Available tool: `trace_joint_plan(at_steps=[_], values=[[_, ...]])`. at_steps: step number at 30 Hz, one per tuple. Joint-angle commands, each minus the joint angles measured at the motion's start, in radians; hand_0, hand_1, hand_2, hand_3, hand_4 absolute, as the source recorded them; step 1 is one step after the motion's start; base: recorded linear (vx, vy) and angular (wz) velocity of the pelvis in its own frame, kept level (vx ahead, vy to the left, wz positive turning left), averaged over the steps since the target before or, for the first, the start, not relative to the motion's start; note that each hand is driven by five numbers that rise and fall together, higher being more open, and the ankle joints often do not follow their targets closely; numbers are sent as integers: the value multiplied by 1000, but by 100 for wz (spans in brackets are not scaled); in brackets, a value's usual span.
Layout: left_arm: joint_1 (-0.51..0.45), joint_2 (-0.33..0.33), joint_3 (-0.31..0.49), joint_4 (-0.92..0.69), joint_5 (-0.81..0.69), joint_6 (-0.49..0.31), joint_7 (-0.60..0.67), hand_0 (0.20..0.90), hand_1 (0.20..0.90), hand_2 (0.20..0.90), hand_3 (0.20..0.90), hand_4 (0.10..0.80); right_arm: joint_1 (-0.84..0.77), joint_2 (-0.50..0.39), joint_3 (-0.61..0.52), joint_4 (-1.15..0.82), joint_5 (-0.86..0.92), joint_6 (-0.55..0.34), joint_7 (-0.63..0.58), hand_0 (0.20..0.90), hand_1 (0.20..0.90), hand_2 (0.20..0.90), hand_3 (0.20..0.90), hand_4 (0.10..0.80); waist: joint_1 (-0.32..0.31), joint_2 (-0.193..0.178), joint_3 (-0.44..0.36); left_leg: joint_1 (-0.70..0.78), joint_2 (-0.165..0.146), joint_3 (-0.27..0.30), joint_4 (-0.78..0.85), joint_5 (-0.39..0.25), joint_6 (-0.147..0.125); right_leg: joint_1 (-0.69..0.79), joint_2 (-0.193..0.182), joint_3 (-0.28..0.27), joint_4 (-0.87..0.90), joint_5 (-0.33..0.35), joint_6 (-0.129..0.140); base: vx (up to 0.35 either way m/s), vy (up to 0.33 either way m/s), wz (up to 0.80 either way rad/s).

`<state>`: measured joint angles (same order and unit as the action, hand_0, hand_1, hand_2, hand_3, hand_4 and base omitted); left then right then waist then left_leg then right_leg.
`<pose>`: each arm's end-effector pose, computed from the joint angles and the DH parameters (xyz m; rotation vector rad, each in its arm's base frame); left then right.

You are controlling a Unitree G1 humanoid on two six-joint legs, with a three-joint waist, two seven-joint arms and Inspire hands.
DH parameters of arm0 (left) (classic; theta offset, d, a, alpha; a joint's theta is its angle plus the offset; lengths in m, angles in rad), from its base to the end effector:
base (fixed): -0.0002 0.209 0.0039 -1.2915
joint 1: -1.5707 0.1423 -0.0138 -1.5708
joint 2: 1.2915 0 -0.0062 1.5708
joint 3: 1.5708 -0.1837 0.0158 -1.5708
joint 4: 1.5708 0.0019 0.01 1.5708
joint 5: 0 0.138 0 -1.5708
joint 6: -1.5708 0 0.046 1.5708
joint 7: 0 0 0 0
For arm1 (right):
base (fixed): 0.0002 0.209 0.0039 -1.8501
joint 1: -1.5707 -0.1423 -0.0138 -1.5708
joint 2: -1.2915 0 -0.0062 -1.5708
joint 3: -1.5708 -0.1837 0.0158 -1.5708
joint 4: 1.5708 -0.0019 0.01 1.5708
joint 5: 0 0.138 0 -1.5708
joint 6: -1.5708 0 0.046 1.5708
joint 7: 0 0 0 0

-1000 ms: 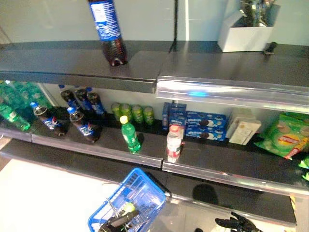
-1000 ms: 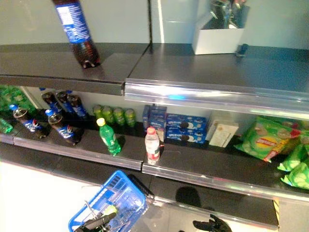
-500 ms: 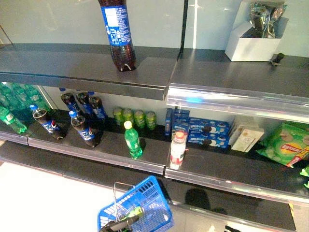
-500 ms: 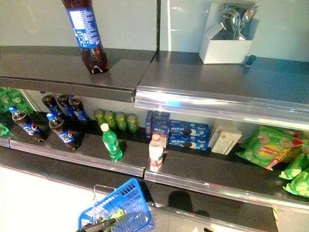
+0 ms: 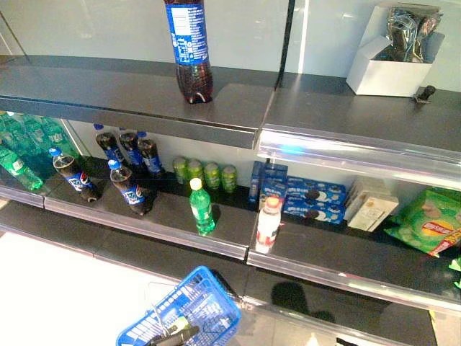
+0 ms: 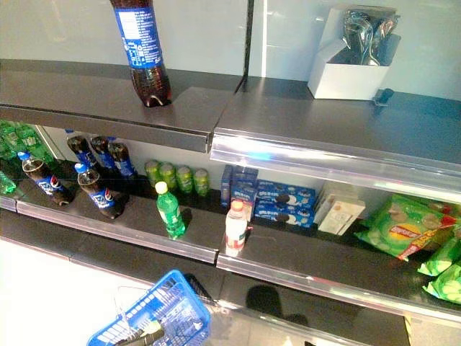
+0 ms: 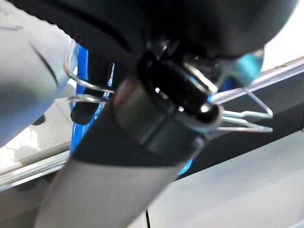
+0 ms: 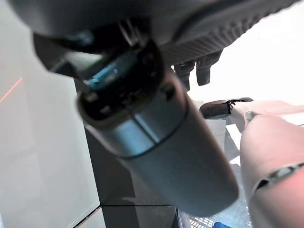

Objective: Pick up the drink and place into the basket.

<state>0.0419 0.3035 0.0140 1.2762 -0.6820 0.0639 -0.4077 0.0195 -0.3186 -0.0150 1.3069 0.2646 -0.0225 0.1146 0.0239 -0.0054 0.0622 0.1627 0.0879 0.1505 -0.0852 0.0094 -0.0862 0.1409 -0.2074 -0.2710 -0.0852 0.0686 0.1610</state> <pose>0.0455 0.2564 -0.1116 -0.5832 1.1090 0.2783 0.0516 -0.2635 -0.1085 0.0302 1.2409 -0.2922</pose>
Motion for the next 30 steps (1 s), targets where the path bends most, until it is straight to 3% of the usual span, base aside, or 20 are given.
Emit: trace_joint_plan(at_steps=[1,8,13,21,24,30], values=[[-91,37,10,-55,0,-62,-75,300,300,300,200,100,-65,-30,23,43,-8,-5,11,900,900,900,900,800,18,-5,1,15,10,59,32,-74,13,-8,-14,31,60,-51,4,0,0,0],[-62,37,1,-55,35,-61,-66,300,300,300,200,100,-42,-42,12,54,-51,-13,18,900,900,900,900,800,13,-3,19,-21,23,84,-2,-39,-6,-45,-8,28,5,-1,19,46,-18,-1],[-172,22,-86,-62,-60,-89,-41,300,300,300,200,100,-177,-92,50,44,10,-22,-4,900,900,900,900,800,1,27,136,-185,35,83,-2,14,-16,-229,-9,32,11,49,13,-372,38,-1],[-283,46,-126,-110,-172,-111,-38,300,300,300,200,100,-308,-141,95,-5,73,-59,-20,900,900,900,900,800,0,34,280,-361,44,65,47,58,-18,-412,-14,41,84,63,1,-235,-14,1],[-327,70,-163,-171,-240,-110,-34,300,300,300,200,100,-358,-157,122,-49,137,-120,-24,900,900,900,900,800,5,31,342,-503,57,20,219,27,-18,-545,-32,51,257,14,-12,-296,-41,2],[-361,82,-187,-210,-261,-116,-20,300,300,300,200,100,-420,-163,155,-154,242,-231,2,900,900,900,900,800,18,7,368,-672,36,-67,487,-71,8,-704,-61,92,500,-67,-29,-167,-46,6]])
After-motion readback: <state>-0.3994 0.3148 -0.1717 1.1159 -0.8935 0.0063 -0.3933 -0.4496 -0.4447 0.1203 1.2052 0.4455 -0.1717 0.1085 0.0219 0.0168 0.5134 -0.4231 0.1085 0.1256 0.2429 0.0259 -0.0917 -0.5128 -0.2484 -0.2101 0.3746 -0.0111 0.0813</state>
